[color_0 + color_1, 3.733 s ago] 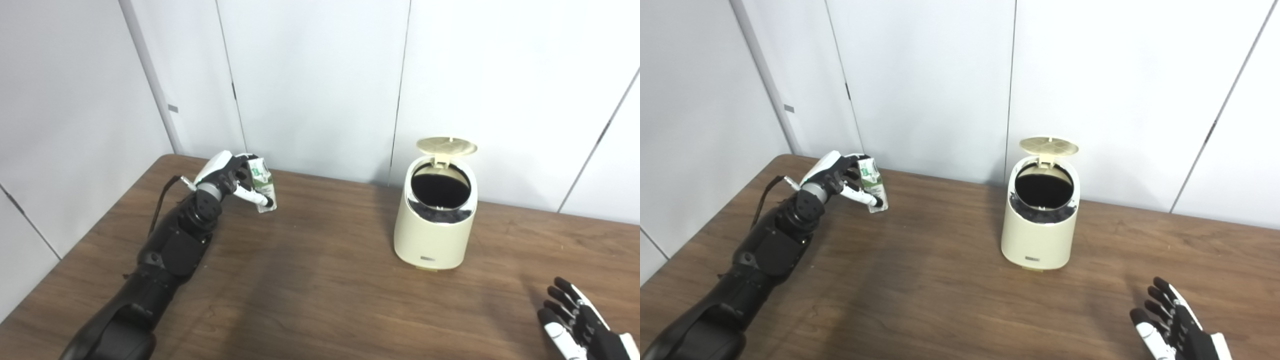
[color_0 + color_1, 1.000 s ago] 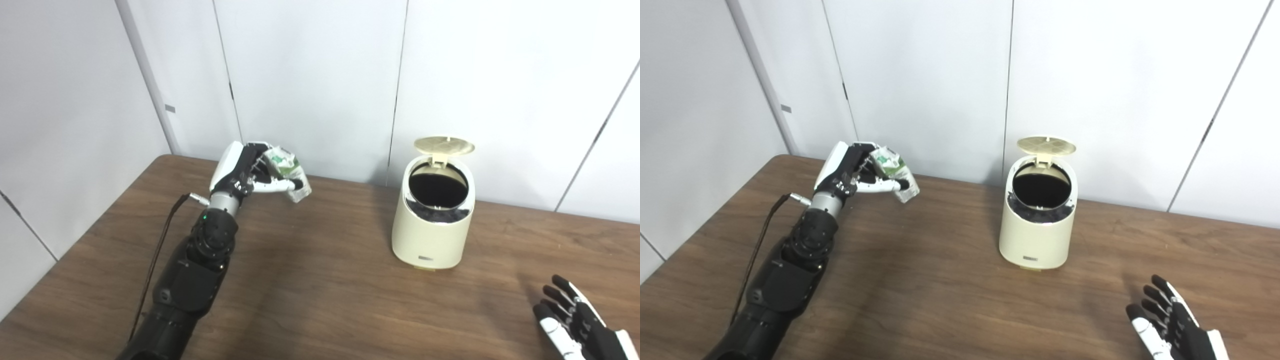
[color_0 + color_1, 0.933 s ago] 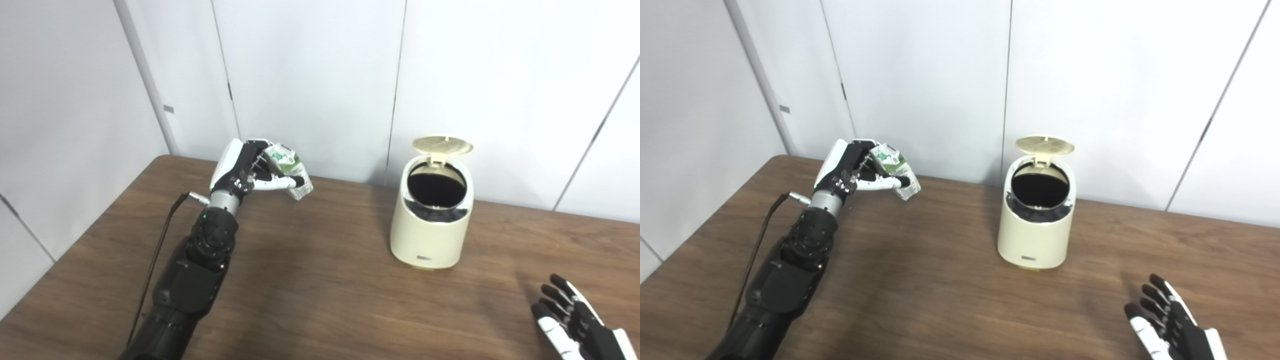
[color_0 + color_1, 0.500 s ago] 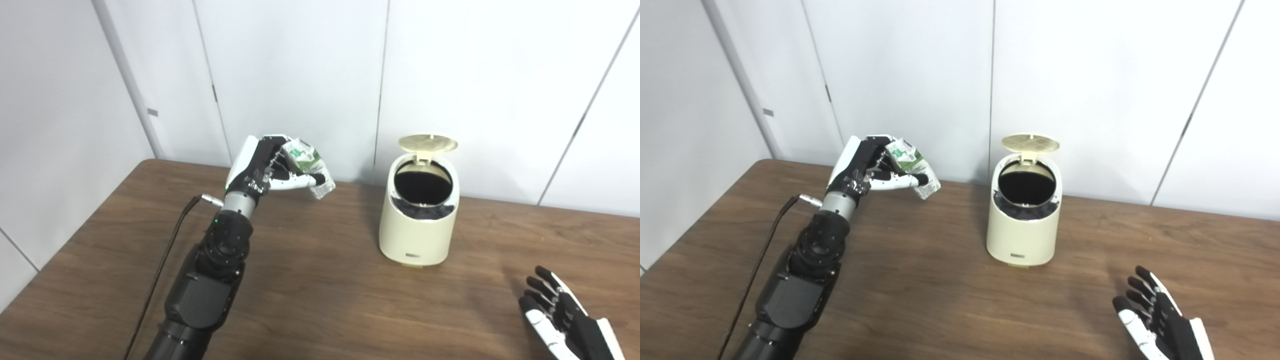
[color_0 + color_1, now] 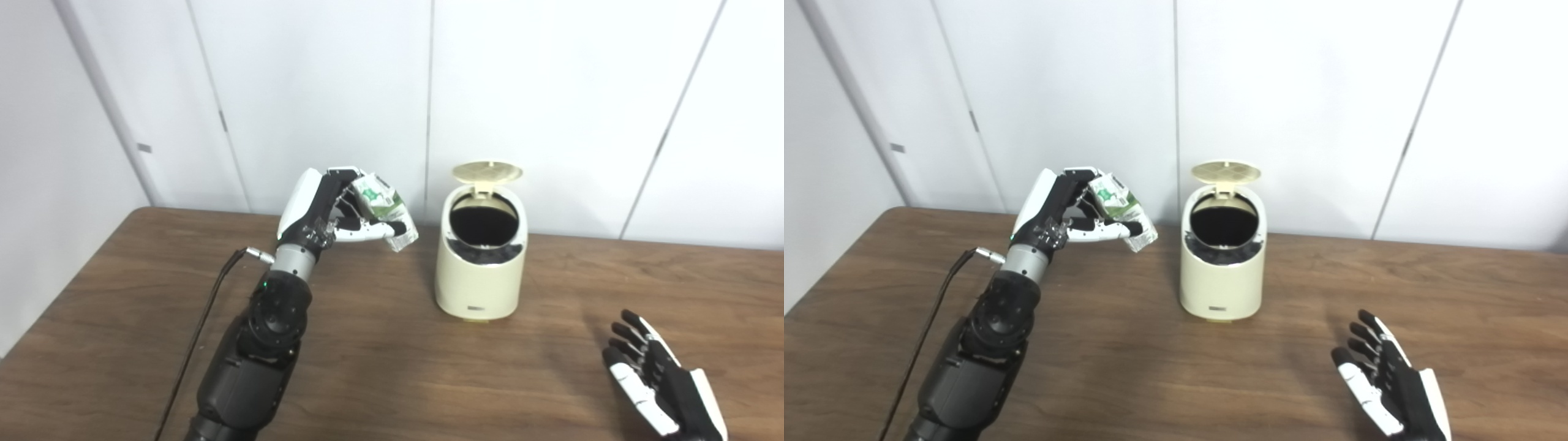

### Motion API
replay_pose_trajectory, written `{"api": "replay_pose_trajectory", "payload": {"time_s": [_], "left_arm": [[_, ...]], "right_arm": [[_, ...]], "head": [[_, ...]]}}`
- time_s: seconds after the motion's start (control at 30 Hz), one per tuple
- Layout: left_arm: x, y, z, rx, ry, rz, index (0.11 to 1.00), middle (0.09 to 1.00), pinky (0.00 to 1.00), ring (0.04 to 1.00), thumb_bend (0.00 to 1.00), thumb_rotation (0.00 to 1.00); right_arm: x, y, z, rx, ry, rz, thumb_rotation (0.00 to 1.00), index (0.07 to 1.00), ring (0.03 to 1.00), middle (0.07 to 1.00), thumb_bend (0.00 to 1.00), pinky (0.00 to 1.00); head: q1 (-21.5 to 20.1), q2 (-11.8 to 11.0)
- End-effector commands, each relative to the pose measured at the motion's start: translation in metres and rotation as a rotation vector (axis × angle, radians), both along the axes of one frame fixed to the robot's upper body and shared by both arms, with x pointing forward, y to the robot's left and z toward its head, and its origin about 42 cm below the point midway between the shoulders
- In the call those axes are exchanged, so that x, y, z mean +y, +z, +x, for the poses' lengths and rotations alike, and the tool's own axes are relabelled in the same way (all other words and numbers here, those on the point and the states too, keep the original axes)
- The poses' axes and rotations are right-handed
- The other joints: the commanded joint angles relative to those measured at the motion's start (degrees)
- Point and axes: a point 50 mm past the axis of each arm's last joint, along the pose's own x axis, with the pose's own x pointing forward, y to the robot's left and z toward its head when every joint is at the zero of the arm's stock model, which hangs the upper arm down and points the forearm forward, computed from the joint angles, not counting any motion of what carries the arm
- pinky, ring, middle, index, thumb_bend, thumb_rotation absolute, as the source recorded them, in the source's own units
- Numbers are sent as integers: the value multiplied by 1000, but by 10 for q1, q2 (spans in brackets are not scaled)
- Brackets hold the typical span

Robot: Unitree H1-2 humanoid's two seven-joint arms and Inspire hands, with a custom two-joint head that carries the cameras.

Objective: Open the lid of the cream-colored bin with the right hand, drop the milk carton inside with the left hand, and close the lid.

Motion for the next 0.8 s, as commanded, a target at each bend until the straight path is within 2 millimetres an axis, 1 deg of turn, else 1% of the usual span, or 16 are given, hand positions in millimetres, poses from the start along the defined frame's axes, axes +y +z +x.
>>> {"api": "replay_pose_trajectory", "payload": {"time_s": [0.0, 0.1, 0.3, 0.4, 0.53, 0.67, 0.77], "left_arm": [[-13, 39, 1, -149, -41, -1, 468, 512, 421, 456, 503, 0], [-21, 44, 1, -169, -61, -11, 471, 510, 414, 452, 503, 0], [-40, 54, 0, -201, -94, -23, 479, 501, 417, 453, 504, 0], [-46, 59, 1, -218, -104, -21, 484, 499, 411, 447, 504, 0], [-53, 66, 1, -239, -115, -22, 486, 495, 411, 447, 504, 0], [-59, 73, 0, -263, -132, -27, 483, 497, 411, 451, 504, 0], [-62, 78, 1, -285, -142, -23, 480, 501, 412, 451, 503, 0]], "right_arm": [[6, 6, 3, -44, 22, -9, 668, 887, 830, 861, 507, 727], [7, 6, 4, -47, 24, -20, 680, 888, 831, 863, 512, 726], [10, 3, 5, -43, 24, -15, 668, 891, 822, 862, 520, 711], [11, 3, 5, -37, 22, -12, 688, 893, 829, 866, 531, 722], [12, 2, 6, -35, 19, -1, 691, 896, 832, 870, 547, 737], [12, 2, 7, -37, 15, 5, 670, 898, 833, 871, 528, 741], [12, 2, 8, -42, 12, -7, 685, 894, 829, 867, 541, 733]], "head": [[-3, 0], [-10, -1], [-20, -5], [-23, -6], [-24, -6], [-24, -7], [-25, -8]]}}
